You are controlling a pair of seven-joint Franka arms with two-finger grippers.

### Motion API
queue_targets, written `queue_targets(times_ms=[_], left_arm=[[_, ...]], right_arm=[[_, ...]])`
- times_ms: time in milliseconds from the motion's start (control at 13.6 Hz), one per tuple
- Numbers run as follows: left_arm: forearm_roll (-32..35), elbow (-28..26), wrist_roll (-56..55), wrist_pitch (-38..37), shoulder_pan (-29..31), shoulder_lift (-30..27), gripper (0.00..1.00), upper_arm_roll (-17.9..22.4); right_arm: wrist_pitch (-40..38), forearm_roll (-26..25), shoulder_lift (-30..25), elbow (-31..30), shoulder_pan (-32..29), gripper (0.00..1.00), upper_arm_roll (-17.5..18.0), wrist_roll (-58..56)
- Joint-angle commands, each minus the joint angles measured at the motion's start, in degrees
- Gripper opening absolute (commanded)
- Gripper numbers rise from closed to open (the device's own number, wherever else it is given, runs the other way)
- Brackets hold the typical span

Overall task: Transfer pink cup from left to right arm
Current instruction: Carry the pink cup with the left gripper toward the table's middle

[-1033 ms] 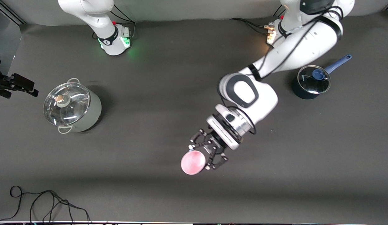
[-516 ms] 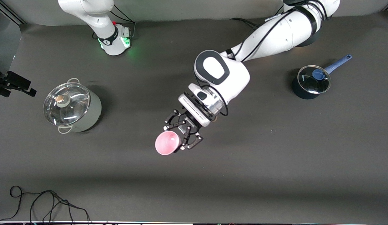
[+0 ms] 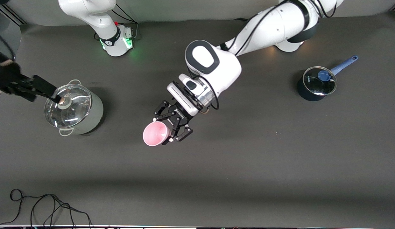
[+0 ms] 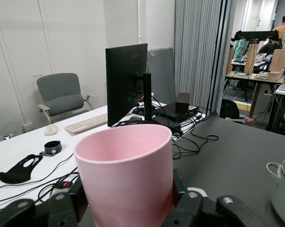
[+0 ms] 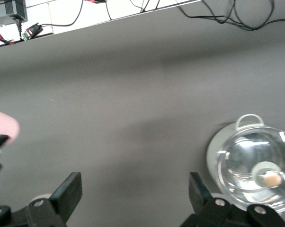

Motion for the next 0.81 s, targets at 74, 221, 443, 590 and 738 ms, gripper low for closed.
queue_targets(times_ms=[74,221,443,590,738], left_arm=[[-0.16,1.72,-8.63,0.38,-6.51,-2.03,0.0,10.91],[-0.16,1.64,-8.82,0.38,-6.6,-2.2,0.0,11.01],[-0.16,1.64,-8.91,0.29,-6.6,-2.38,0.0,11.01],[-0.16,1.64,-8.91,0.38,-6.6,-2.38,0.0,11.01],[-0.16,1.64,-8.91,0.38,-6.6,-2.38,0.0,11.01]], right_arm=[[-1.18,0.31,5.29,6.76,3.76,0.99,-0.4,2.85],[-1.18,-0.48,7.4,7.28,6.93,0.99,-0.4,3.02],[-1.27,-0.57,12.41,11.49,9.66,0.99,-0.4,3.11],[-1.27,-0.49,13.82,12.21,11.15,0.99,-0.4,5.64],[-1.01,-0.22,15.4,13.69,11.42,0.99,1.26,10.12]])
